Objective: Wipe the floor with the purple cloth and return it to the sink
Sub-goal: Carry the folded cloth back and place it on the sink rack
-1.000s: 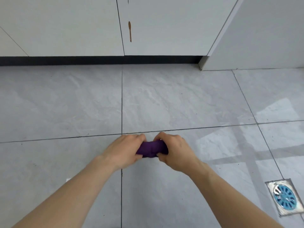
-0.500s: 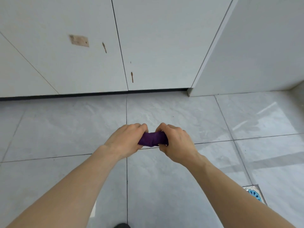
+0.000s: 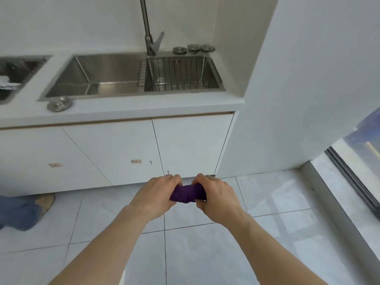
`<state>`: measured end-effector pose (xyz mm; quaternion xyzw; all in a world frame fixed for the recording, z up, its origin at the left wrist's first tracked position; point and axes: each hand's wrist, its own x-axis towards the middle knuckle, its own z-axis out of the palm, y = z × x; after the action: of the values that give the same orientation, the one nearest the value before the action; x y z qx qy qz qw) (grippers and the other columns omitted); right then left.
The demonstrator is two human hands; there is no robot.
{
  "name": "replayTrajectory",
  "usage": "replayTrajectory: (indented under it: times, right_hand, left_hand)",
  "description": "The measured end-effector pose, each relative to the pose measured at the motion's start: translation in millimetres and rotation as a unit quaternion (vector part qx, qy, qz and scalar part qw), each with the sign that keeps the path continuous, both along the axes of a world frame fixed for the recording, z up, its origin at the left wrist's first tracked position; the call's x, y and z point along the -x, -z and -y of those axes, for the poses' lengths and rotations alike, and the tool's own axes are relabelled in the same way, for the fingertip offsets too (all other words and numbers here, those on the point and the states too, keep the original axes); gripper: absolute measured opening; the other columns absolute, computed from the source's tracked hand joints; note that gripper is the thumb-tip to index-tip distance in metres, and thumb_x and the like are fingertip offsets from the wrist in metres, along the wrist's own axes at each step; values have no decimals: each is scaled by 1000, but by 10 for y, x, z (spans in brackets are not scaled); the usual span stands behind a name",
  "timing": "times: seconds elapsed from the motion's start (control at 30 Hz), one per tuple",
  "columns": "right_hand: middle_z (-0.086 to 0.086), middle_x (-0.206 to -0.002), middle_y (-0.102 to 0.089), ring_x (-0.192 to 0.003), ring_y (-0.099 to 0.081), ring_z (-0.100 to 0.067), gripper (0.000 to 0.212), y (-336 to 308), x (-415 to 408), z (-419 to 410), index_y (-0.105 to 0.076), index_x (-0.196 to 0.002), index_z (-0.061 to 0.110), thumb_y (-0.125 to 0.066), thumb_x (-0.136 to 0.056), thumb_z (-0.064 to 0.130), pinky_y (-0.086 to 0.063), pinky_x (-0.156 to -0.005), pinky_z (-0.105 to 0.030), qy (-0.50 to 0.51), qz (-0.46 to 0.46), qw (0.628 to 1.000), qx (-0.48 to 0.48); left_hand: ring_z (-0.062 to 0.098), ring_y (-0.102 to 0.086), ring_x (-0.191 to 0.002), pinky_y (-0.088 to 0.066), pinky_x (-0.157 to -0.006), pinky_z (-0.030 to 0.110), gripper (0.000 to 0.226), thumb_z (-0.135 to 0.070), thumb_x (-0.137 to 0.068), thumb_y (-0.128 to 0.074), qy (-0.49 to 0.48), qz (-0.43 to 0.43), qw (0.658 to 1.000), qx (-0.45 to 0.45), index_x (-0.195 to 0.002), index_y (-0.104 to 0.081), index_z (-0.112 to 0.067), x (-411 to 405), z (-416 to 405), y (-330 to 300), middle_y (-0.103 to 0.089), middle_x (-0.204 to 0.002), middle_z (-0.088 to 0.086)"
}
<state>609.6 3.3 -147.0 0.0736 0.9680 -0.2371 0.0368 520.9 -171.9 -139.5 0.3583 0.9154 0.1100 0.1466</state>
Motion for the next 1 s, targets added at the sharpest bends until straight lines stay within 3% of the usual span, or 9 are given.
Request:
replayTrajectory:
  times: [0.2, 0.37, 0.63, 0.87, 1.0]
  right_hand:
    - [8, -101, -66, -85, -62, -23, 35, -1932, -169, -110, -54, -109, 30, -70, -81, 16, -54, -72, -38, 2, -68, 998, 1]
    - [7, -103, -66, -90, -62, -22, 37, -2902, -203, -214, -56, -111, 29, -71, -81, 16, -53, -76, -38, 2, -129, 992, -10]
    - [8, -106, -68, -94, -62, -21, 38, -3523, 34, -279, -58, -112, 28, -74, -79, 17, -49, -74, -35, -3, -180, 983, -40]
    - [9, -103, -68, -88, -61, -19, 38, -3717, 665, -205, -58, -110, 31, -75, -79, 17, -53, -72, -36, -2, -194, 979, -59]
    - [8, -106, -65, -89, -60, -19, 39, -3823, 1160, -118, -58, -111, 32, -74, -78, 19, -52, -71, -35, -7, -208, 975, -72]
  left_hand:
    - [20, -61, -86, -50, -76, 32, 20, -19, -87, -62, -18, -47, 998, -39, -103, -56, -30, -177, -85, -1948, -64, -97, -9]
    - [18, -62, -87, -50, -77, 32, 20, -21, -87, -66, -21, -100, 991, -88, -101, -58, -33, -249, -210, -2943, -65, -96, -10]
    - [17, -60, -84, -49, -73, 33, 19, -20, -86, -66, -33, -127, 982, -135, -100, -61, -32, -59, -260, -3532, -64, -93, -11]
    - [14, -56, -81, -35, -63, 23, 20, -19, -87, -68, -28, -145, 976, -160, -101, -62, -30, 567, -176, -3715, -60, -90, -13]
    - [16, -59, -84, -41, -69, 27, 27, -12, -84, -67, -38, -146, 973, -174, -102, -63, -31, 1044, -72, -3794, -67, -95, -9]
